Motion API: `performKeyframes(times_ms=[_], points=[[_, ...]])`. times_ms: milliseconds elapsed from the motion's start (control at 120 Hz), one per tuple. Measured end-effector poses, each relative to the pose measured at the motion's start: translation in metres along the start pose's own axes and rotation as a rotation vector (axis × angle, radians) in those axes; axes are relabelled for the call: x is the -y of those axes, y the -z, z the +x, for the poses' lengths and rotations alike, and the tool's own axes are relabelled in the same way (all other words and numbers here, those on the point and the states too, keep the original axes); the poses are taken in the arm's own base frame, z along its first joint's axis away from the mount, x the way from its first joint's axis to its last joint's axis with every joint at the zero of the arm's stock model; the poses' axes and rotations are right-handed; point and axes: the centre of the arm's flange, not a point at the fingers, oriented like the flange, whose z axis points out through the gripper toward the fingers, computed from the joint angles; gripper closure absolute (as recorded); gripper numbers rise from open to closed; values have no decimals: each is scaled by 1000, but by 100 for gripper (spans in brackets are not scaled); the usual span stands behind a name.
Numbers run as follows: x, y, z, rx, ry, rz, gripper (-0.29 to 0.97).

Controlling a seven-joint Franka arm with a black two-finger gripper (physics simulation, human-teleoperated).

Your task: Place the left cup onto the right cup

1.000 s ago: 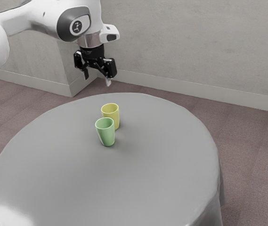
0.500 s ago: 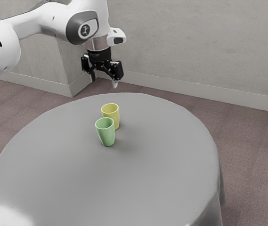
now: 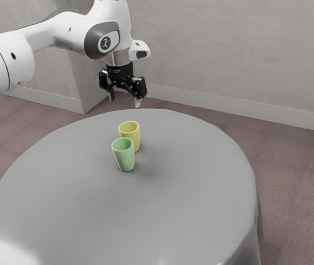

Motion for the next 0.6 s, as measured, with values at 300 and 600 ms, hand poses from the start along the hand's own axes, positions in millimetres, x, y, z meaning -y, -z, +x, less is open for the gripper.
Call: performKeyframes(times_ms=[300, 600], points=[[31, 6, 13, -54, 9, 18, 0], [45, 8, 20, -76, -20, 27, 0]])
